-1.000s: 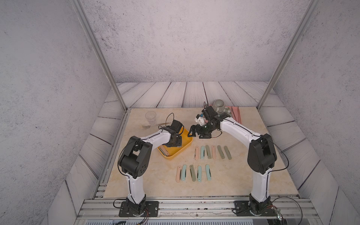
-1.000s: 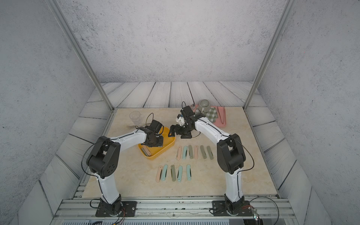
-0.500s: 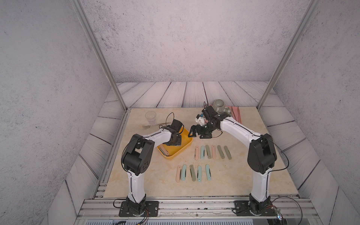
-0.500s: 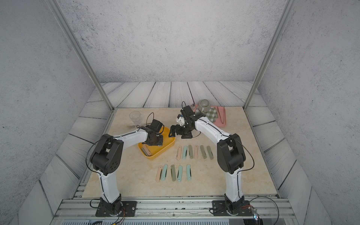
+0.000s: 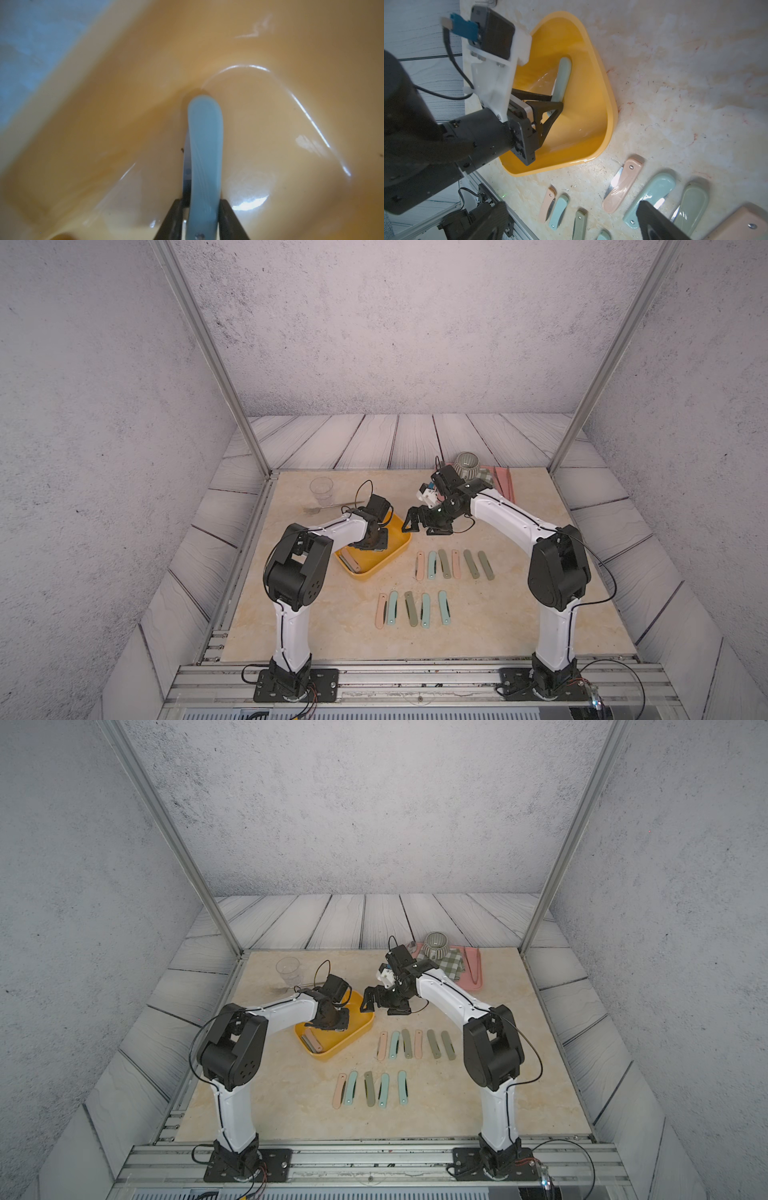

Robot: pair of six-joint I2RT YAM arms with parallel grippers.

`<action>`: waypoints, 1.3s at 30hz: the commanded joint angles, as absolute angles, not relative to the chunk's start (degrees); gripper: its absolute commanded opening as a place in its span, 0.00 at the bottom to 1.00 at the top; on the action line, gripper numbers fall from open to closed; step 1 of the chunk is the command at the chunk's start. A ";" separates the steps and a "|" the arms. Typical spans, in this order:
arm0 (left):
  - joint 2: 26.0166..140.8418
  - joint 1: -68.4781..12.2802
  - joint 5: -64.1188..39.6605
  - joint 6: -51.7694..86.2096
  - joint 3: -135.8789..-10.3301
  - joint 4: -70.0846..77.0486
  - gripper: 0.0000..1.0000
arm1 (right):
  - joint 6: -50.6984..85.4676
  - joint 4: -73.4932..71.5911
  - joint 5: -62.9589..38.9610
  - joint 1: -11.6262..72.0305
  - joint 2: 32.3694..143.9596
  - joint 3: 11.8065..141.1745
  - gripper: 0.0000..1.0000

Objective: Take the fruit knife out of the storage box
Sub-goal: Pick up the fruit knife from the storage box.

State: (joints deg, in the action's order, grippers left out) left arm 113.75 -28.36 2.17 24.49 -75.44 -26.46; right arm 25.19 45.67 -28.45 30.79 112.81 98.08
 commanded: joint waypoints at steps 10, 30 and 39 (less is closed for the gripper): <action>111.25 -28.30 1.78 24.18 -72.60 -28.69 0.16 | 24.65 46.76 -28.08 30.53 111.87 99.41 0.99; 97.73 -28.21 -0.28 23.23 -74.03 -31.48 0.16 | 25.72 45.04 -29.09 30.58 110.92 101.21 0.91; 88.42 -28.35 -9.84 25.94 -67.30 -28.79 0.16 | 28.51 40.12 -33.79 30.54 111.09 99.96 0.53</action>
State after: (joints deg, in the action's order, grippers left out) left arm 90.94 -28.36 -5.56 24.53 -69.63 -29.26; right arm 27.57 42.30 -31.16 30.79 112.81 100.01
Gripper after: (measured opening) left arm 0.281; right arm 0.535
